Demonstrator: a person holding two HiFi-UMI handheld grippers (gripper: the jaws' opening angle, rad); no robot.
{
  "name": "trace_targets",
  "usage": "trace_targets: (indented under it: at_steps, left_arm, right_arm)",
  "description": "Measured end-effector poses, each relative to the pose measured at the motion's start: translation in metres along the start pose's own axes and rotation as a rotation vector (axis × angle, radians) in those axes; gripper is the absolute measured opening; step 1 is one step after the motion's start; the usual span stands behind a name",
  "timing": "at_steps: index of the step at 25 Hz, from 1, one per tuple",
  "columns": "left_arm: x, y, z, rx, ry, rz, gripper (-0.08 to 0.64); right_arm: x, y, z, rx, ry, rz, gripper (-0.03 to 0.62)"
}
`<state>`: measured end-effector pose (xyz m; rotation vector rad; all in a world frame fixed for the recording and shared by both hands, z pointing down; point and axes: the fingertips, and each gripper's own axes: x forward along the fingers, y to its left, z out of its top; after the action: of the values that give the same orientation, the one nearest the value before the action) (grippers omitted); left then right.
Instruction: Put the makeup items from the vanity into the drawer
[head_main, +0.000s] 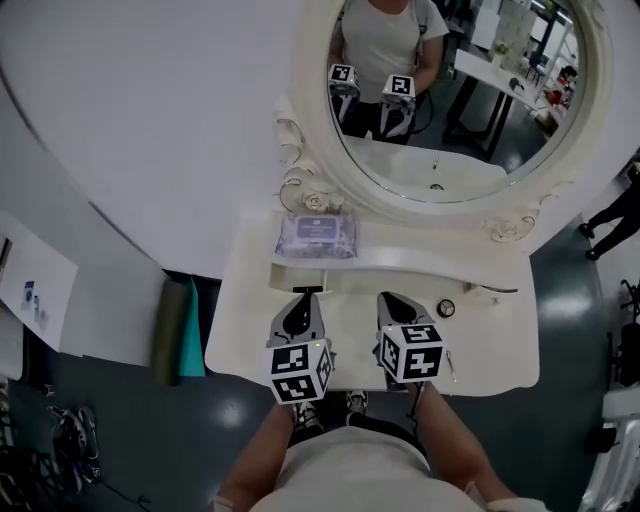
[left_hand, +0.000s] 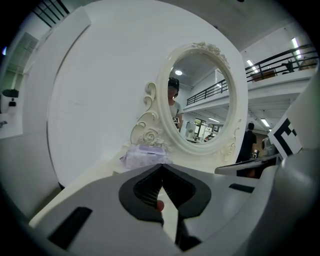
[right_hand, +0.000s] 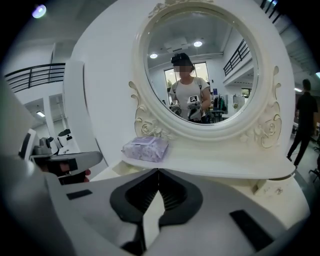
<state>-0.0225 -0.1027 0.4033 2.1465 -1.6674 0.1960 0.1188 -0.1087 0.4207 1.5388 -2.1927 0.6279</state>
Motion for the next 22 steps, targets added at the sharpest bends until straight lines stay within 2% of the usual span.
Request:
trace_targets:
  at_steps: [7,12,22]
  left_arm:
    - [0.001,-0.01,-0.006,0.019,0.022,-0.028,0.011]
    - [0.001,-0.015,-0.007,0.066,0.022,-0.044,0.011]
    - [0.007,-0.024,-0.013,0.049,0.04,-0.064,0.009]
  right_arm:
    - [-0.01,-0.014,-0.003,0.035,-0.007,-0.03,0.018]
    - [-0.011,-0.019,-0.004,0.046,-0.009,-0.046,0.018]
    - [-0.017,-0.032,-0.011,0.049,-0.001,-0.075,0.018]
